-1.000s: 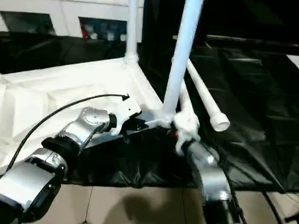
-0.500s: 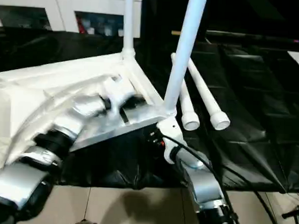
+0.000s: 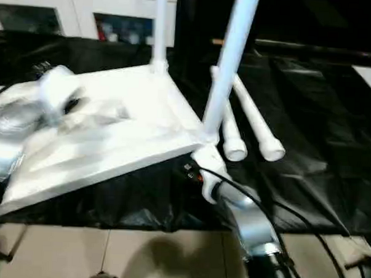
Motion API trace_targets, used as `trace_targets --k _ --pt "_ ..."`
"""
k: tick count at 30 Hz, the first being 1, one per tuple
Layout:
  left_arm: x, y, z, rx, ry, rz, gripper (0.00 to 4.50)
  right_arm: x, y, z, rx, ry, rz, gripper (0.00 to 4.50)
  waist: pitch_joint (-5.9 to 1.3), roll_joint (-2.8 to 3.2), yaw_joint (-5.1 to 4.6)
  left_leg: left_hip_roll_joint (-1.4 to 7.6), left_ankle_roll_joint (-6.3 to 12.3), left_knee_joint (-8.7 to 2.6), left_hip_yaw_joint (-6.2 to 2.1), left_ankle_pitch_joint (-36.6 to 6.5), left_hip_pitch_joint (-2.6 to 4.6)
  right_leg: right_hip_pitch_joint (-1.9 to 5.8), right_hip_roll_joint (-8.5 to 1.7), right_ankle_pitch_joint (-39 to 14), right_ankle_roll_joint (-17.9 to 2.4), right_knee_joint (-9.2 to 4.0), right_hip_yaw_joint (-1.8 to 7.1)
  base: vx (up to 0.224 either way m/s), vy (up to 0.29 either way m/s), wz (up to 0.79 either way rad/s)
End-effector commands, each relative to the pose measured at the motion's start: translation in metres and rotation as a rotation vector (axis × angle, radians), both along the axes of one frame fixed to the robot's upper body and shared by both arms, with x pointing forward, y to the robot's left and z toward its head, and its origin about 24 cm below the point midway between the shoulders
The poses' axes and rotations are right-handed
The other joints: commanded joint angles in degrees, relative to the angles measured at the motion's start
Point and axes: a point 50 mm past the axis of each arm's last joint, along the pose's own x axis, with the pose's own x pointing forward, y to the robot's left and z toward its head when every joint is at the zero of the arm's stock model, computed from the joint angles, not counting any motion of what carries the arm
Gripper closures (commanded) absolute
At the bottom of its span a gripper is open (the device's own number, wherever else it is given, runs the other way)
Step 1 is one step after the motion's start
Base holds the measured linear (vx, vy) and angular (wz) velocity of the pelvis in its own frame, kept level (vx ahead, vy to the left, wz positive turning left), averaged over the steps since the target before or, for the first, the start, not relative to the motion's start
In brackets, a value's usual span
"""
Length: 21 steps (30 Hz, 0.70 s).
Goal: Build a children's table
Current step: Rotate leg to tighten, then rotate table base
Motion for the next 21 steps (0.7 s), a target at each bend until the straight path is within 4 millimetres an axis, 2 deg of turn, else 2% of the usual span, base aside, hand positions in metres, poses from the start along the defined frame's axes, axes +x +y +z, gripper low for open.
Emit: trace_targets --k 1,2,4,5,7,8,9,10,12,13,17,19,20,21 --pt "-0.010 0.018 0.008 0.058 -0.015 0.103 4.05 0.005 -0.003 0.000 -0.004 0.016 -0.038 1.16 -3.86 0.66 0.05 1.77 0.98 -3.85 -0.59 -5.9 0.78 3.04 -4.56 -4.0 -11.2 -3.80 3.34 0.000 0.000 0.00" --pt "-0.015 0.026 0.002 0.082 0.029 0.124 4.05 0.009 -0.001 0.000 0.004 0.022 -0.047 1.16 -3.88 0.73 -0.02 1.73 0.72 -3.85 -0.65 -6.3 0.78 2.89 -4.49 -3.6 -11.5 -3.61 3.31 0.000 0.000 0.00" --pt "-0.019 0.033 -0.010 0.104 0.091 0.137 4.29 0.012 0.003 0.001 0.019 0.036 -0.040 1.44 -3.89 0.42 0.09 1.56 0.49 -3.87 -0.62 -7.1 0.90 2.82 -4.39 -4.3 -11.1 -3.74 3.33 0.000 0.000 0.00" --pt "-0.020 0.035 -0.017 0.114 0.129 0.131 4.36 0.014 0.005 0.001 0.018 0.033 -0.035 1.49 -3.91 0.74 0.37 1.58 0.29 -3.90 -0.64 -7.4 1.08 2.61 -4.37 -4.4 -11.0 -3.78 3.33 0.000 0.000 0.00" --pt "-0.022 0.036 -0.021 0.116 0.154 0.135 4.41 0.016 0.005 0.002 0.012 0.030 -0.034 1.53 -3.99 0.71 0.66 1.68 -0.21 -3.92 -0.64 -7.4 1.17 2.60 -4.39 -3.3 -11.0 -3.59 3.37 0.000 0.000 0.00" --pt "-0.026 0.038 -0.029 0.125 0.196 0.143 4.46 0.018 0.006 0.001 -0.003 0.033 -0.032 1.70 -4.04 1.12 0.83 1.70 -0.45 -3.88 -0.65 -7.4 1.28 2.47 -4.41 -2.7 -11.1 -3.43 3.38 0.000 0.000 0.00" --pt "-0.028 0.040 -0.035 0.131 0.231 0.147 4.49 0.021 0.006 0.000 -0.016 0.033 -0.032 1.84 -4.16 0.94 0.68 1.48 -0.75 -3.90 -0.66 -7.0 1.01 2.71 -4.24 -1.2 -11.4 -3.28 3.32 0.000 0.000 0.00" --pt "-0.031 0.041 -0.042 0.129 0.258 0.154 4.50 0.022 0.007 0.000 -0.023 0.037 -0.031 1.92 -4.18 0.97 0.77 1.48 -0.76 -3.83 -0.63 -6.8 1.04 2.72 -4.27 -0.6 -11.5 -3.28 3.34 0.000 0.000 0.00" --pt "-0.034 0.041 -0.047 0.127 0.288 0.155 4.50 0.024 0.007 -0.001 -0.028 0.043 -0.026 1.95 -4.25 1.00 0.89 1.45 -0.91 -3.80 -0.69 -6.6 0.99 2.88 -4.43 0.0 -11.7 -3.27 3.33 0.000 0.000 0.00" --pt "-0.034 0.041 -0.047 0.127 0.288 0.155 4.50 0.024 0.007 -0.001 -0.028 0.043 -0.026 2.15 -4.20 0.81 0.74 1.42 -0.92 -3.85 -0.75 -6.7 0.80 3.06 -4.38 0.1 -11.7 -3.21 3.30 0.000 0.000 0.00" --pt "-0.044 0.025 -0.068 0.017 0.429 0.051 4.50 0.035 0.017 -0.008 -0.009 0.102 -0.028 2.43 -4.22 0.77 0.50 1.50 -0.82 -3.82 -0.73 -7.2 0.86 3.01 -4.79 -2.0 -12.5 -3.38 3.38 0.000 0.000 0.00" --pt "-0.046 0.021 -0.068 0.001 0.452 0.020 4.50 0.038 0.019 -0.009 -0.004 0.105 -0.027 2.66 -4.11 0.61 0.40 1.53 -0.83 -3.87 -0.65 -8.0 0.92 2.94 -4.63 -3.2 -12.5 -3.60 3.40 0.000 0.000 0.00" --pt "-0.050 0.012 -0.066 -0.027 0.495 -0.050 4.50 0.043 0.021 -0.010 0.000 0.103 -0.021 2.75 -4.18 0.54 0.41 1.65 -0.94 -3.89 -0.74 -8.0 0.97 2.92 -4.97 -3.5 -12.8 -3.40 3.40 0.000 0.000 0.00" --pt "-0.051 0.009 -0.066 -0.041 0.510 -0.081 4.50 0.045 0.022 -0.010 0.000 0.102 -0.019 2.75 -4.16 0.72 0.37 1.62 -1.11 -3.94 -0.76 -8.3 0.94 2.85 -4.86 -4.1 -13.0 -3.39 3.33 0.000 0.000 0.00"
